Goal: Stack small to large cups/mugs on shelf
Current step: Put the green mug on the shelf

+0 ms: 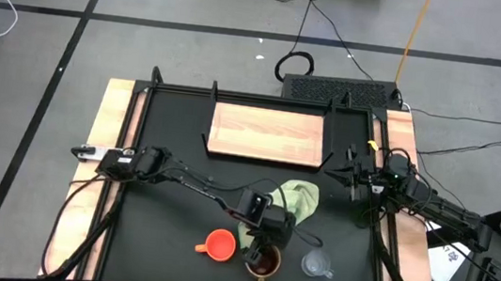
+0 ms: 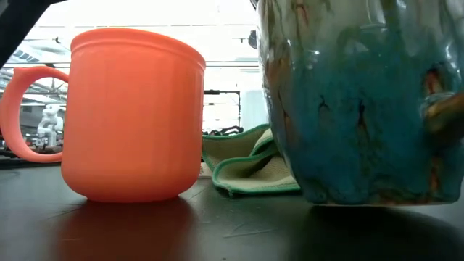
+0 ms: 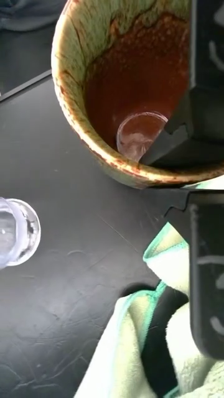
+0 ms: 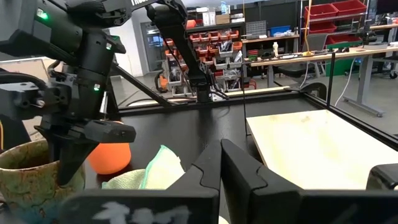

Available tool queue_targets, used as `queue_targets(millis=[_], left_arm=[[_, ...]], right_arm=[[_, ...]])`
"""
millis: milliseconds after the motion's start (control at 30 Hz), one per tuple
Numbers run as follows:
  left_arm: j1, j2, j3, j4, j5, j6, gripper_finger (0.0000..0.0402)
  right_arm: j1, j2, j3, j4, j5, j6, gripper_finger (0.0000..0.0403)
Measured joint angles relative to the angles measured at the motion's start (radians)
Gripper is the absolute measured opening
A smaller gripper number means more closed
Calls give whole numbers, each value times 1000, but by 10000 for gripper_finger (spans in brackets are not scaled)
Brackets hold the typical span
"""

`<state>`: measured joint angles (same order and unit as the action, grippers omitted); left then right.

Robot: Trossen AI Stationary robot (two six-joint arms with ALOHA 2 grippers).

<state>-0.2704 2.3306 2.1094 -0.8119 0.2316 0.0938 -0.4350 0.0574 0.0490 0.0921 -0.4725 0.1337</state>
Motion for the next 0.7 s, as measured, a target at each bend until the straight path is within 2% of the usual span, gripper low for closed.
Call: queue_targets(millis=[367,700], left_arm=[[-7,0,0,2,-4,21,35],[3,-19,13,-17,-74,66,35]], right_arm=[[0,0,0,0,0,0,0],[0,0,0,0,0,0,0]])
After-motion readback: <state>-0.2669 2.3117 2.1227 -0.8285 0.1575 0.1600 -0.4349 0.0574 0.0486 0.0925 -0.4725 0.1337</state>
